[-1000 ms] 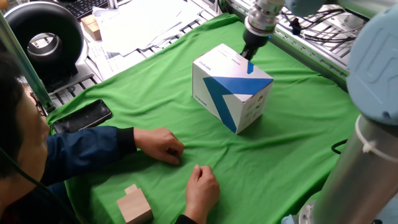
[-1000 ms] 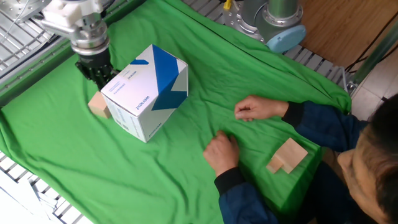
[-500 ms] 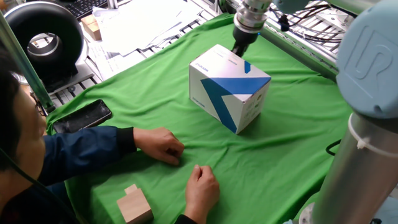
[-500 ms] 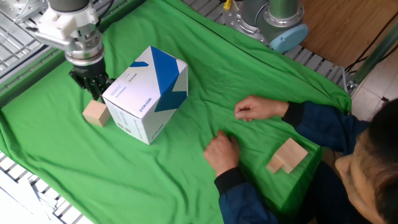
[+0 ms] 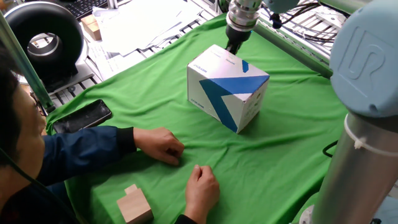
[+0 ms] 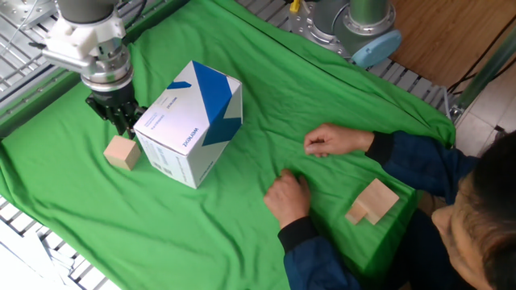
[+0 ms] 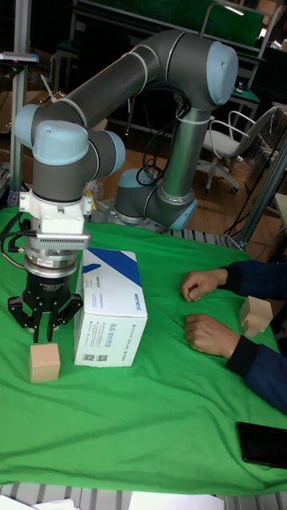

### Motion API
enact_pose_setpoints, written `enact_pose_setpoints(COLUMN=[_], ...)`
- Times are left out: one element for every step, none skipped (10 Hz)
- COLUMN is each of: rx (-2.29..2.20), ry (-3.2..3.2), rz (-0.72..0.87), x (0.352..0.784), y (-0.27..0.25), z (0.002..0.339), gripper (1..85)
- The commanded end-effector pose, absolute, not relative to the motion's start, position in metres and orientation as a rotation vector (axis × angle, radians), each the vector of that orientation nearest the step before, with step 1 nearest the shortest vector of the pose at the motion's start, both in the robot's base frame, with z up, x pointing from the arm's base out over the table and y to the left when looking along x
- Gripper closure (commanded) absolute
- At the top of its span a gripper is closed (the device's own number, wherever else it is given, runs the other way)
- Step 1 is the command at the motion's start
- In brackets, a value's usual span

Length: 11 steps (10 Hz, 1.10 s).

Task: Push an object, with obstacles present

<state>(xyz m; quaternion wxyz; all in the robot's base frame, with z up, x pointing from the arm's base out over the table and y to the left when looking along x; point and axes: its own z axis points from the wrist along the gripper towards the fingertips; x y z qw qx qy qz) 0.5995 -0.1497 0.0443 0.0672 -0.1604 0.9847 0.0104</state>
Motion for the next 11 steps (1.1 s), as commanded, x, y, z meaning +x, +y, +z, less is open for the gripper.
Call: enact_pose_setpoints(rx=[-0.413, -0.409, -0.425, -0.434, -0.447, -0.464, -0.482, -0.506, -0.511, -0.513, -0.512], ry=[2.955, 2.940, 2.926, 2.924, 2.925, 2.928, 2.922, 2.921, 2.924, 2.925, 2.932], rz=[0.097, 0.114, 0.130, 0.132, 0.120, 0.108, 0.096, 0.091, 0.094, 0.096, 0.103], x=[0.5955, 0.5986, 0.6010, 0.6009, 0.6005, 0.5993, 0.6005, 0.5997, 0.5985, 0.5981, 0.5961], y=[-0.1445, -0.1410, -0.1375, -0.1372, -0.1391, -0.1411, -0.1426, -0.1434, -0.1430, -0.1426, -0.1418], z=[0.0508, 0.0516, 0.0524, 0.0524, 0.0522, 0.0518, 0.0518, 0.0516, 0.0514, 0.0514, 0.0512], gripper=[58.0, 57.7, 57.0, 56.7, 57.0, 57.0, 58.0, 58.0, 58.0, 58.0, 58.0])
